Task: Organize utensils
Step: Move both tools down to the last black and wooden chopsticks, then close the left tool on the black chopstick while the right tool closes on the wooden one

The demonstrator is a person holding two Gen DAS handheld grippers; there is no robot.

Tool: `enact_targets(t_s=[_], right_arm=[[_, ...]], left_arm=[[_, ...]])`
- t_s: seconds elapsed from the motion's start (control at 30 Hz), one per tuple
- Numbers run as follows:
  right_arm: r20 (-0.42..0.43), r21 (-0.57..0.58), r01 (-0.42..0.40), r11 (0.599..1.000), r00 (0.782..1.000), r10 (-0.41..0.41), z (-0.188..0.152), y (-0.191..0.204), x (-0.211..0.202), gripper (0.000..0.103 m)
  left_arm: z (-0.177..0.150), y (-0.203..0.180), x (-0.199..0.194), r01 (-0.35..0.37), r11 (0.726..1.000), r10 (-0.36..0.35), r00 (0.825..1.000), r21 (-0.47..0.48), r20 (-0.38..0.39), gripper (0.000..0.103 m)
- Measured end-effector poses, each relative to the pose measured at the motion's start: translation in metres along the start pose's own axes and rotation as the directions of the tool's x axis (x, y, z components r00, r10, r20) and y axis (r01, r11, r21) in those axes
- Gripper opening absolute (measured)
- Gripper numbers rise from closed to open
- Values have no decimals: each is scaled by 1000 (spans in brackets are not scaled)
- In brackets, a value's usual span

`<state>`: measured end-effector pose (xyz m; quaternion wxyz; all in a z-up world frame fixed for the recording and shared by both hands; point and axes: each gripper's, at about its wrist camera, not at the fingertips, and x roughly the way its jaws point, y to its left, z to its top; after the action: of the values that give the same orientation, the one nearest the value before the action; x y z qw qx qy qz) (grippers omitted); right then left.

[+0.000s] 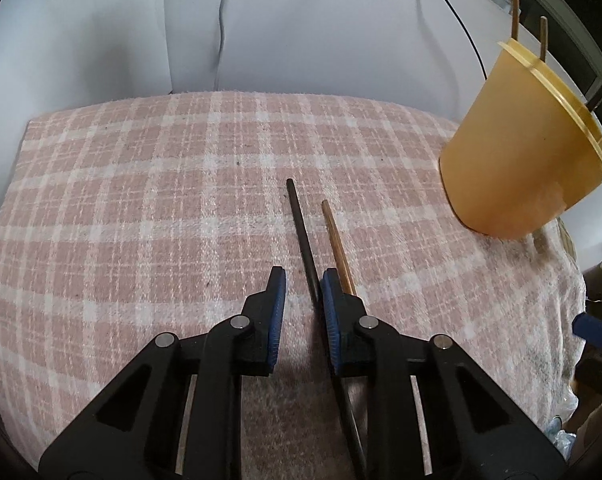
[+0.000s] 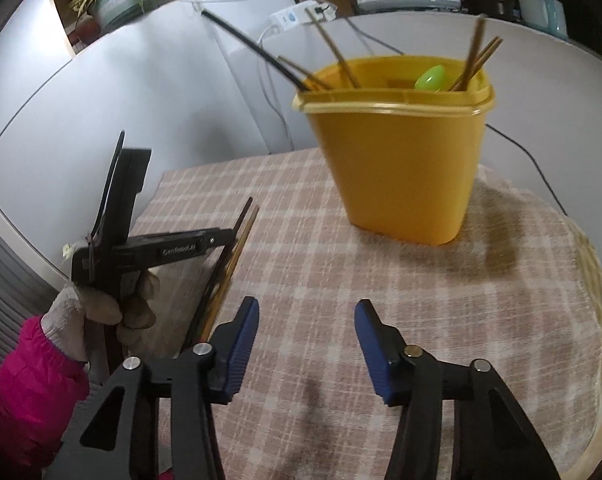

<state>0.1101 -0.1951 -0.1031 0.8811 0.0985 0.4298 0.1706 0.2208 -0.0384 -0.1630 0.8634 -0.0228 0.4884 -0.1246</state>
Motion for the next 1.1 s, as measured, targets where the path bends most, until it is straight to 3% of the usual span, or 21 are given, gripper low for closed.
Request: enact_targets(t_s=[0.23, 0.63, 0.83, 1.1], right_arm=[[-57, 5, -32, 999, 998, 32, 5, 10, 20, 39], [-167, -40, -78, 996, 983, 70, 34, 46, 75, 33], [-234, -45, -52, 998, 971, 41, 50, 62, 117, 28], [-273, -70, 32, 997, 961, -50, 72, 77, 159, 24]], left_arm=[[28, 5, 15, 6, 999, -6, 1000, -31, -2, 7], [23, 33, 5, -15, 999, 15, 1000, -44, 5, 6], [29, 47, 6, -38, 994, 36, 999, -105, -18, 10], [46, 75, 24, 4, 989, -5, 1000, -145, -6, 6]])
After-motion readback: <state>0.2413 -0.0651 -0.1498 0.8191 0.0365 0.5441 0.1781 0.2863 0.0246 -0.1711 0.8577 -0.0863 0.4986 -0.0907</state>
